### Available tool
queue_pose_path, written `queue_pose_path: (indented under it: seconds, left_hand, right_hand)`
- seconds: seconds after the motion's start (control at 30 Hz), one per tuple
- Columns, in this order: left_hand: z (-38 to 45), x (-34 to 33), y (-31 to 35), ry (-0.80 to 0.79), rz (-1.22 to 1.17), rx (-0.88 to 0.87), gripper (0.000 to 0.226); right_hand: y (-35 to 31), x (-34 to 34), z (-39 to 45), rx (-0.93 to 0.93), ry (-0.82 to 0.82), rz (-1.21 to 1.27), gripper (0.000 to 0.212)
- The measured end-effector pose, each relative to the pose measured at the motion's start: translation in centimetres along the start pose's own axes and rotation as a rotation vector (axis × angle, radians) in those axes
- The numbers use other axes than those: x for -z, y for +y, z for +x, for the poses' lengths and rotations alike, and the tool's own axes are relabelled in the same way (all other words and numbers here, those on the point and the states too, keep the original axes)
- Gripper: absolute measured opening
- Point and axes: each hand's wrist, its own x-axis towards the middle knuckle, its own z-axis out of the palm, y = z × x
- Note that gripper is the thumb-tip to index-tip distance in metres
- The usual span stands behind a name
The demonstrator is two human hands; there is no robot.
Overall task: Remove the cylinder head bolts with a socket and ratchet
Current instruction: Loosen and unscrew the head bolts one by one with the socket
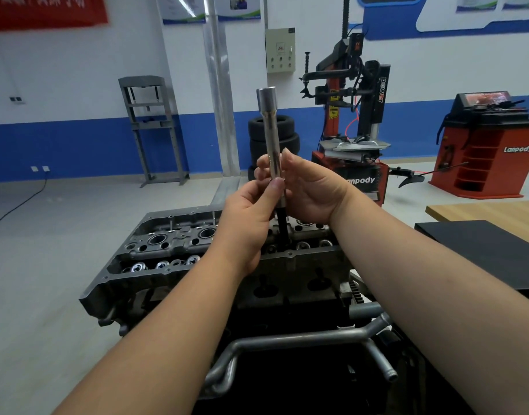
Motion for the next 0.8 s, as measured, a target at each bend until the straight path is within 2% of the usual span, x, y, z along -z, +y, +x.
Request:
queue_pose_path:
  seconds: [0.07,0.13,0.3,0.37,0.47,0.57,0.73,0.8]
  left_hand:
    - [0.01,-0.08,-0.09,0.013,0.003,-0.013,0.028]
    - [0.09,0.00,-0.15,0.009,-0.004,-0.013,0.036]
    - [-0.01,0.23,-0.02,-0.044,0.000,0.013,0.029]
    - [-0.05,0.32,0.05,-0.042,-0.007,0.016,0.032]
    - [-0.15,0.13,0.17,-0.012,-0.028,0.004,0.020]
    - [-0.03,-0.03,0.03,0.010,-0.011,-0.002,0.035]
    - [0.05,0.17,-0.05,-0.024,-0.034,0.017,0.022]
    - [0.05,0.24,-0.06,-0.038,-0.025,0.031,0.034]
  right_hand:
    - [0.03,-0.02,0.14,0.023,-0.038,-0.007,0.049]
    - [0.11,0.03,0.23,0.046,-0.027,-0.080,0.048]
    - [0.06,0.09,-0.05,0.024,0.072,-0.130,0.021]
    - [0.07,0.10,-0.14,0.005,0.101,-0.129,0.027]
    - [0.03,-0.23,0.00,-0.010,0.057,-0.097,0.031]
    - [-0.01,-0.17,0.17,0.001,-0.007,-0.083,0.047]
    - [0.11,0.09,0.09,0.025,0.094,-0.127,0.026]
    - [0.10,0.13,-0.02,0.012,0.128,-0.127,0.027]
